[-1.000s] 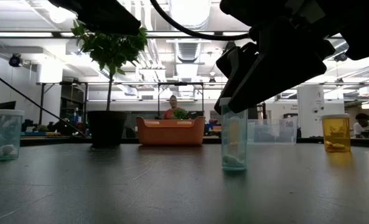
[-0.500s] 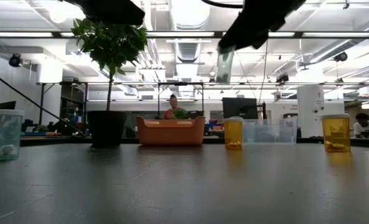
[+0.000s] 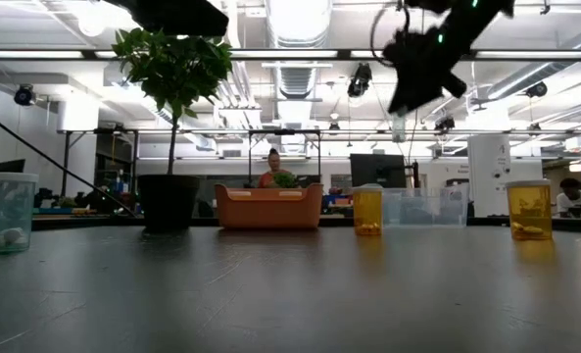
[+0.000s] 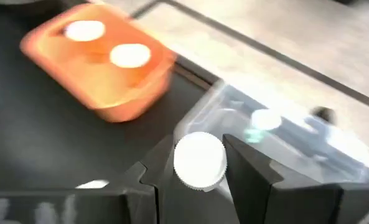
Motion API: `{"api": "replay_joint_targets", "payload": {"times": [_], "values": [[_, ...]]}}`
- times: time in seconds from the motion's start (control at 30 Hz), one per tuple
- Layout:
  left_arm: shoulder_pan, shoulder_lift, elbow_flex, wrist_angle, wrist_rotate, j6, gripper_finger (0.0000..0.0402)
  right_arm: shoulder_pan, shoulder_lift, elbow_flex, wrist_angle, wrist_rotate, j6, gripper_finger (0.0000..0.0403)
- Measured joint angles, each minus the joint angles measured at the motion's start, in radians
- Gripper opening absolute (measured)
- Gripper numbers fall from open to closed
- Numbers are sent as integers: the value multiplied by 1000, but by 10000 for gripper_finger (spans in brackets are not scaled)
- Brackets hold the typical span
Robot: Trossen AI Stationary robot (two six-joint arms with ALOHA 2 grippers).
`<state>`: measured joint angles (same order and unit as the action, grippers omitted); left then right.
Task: Pick and place medicine bottles into bin by pill shape (circle, oval)
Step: Put the blue pill bottle into the transparent bin
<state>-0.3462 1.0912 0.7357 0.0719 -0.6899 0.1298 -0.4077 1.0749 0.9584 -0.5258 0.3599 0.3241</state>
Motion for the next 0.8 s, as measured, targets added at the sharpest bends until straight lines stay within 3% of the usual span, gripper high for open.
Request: {"api": "replay_joint_targets", "payload": {"times": [0.07, 0.23, 0.33, 0.53, 0.8], "values": [[0, 0, 0, 0, 0, 8, 250, -85, 14, -25, 52, -23, -15, 116], [0, 0, -3, 0, 0, 9, 250, -250, 88, -109, 299, -198, -23, 115], [0, 0, -4, 0, 0, 9, 250, -299, 159, -149, 444, -212, -13, 116], [0, 0, -6, -1, 0, 8, 250, -306, 325, -145, 549, -262, -19, 117], [0, 2, -9, 0, 0, 0, 250, -306, 442, -106, 560, -213, -33, 118]]}}
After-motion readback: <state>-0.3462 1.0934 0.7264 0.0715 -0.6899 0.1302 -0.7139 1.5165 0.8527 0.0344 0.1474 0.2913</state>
